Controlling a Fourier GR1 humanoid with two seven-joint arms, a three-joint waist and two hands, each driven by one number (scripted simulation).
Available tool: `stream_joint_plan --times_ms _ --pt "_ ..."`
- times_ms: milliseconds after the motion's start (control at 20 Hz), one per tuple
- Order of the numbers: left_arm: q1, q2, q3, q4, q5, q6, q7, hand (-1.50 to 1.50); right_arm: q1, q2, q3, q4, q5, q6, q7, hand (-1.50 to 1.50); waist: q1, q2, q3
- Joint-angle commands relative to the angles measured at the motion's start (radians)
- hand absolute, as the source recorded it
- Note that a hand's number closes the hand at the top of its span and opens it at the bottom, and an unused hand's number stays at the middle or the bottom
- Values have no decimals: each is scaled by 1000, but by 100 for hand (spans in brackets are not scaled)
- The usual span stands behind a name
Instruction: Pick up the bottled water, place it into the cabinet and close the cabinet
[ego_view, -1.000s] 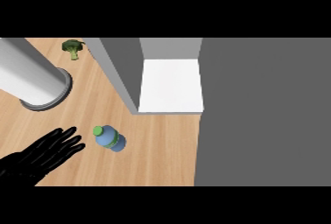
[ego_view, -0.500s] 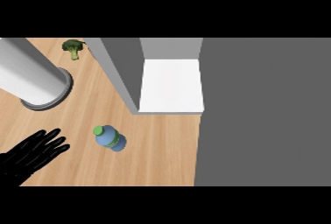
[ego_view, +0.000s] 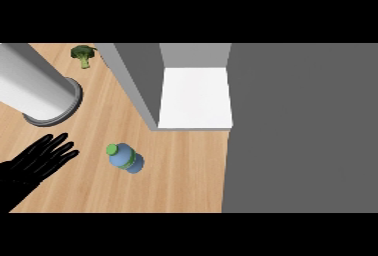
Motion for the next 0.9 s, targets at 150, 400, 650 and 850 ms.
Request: stream_joint_plan --times_ms 150,400,650,850 --pt "-153 -55 59 195 -168 -63 -73 -150 54 -13 6 10 -7 53 -49 -150 -6 1 0" --pt "-229 -111 79 328 -354 -108 -170 -150 87 -1 45 42 49 70 -118 -150 -8 1 -1" --pt "-287 -92 133 496 -555 -192 -350 -150 29 -7 28 35 30 33 -66 -150 -6 3 -1" --pt "-318 -132 80 519 -629 -129 -397 -150 77 -2 40 5 16 38 -71 -150 -3 1 0"
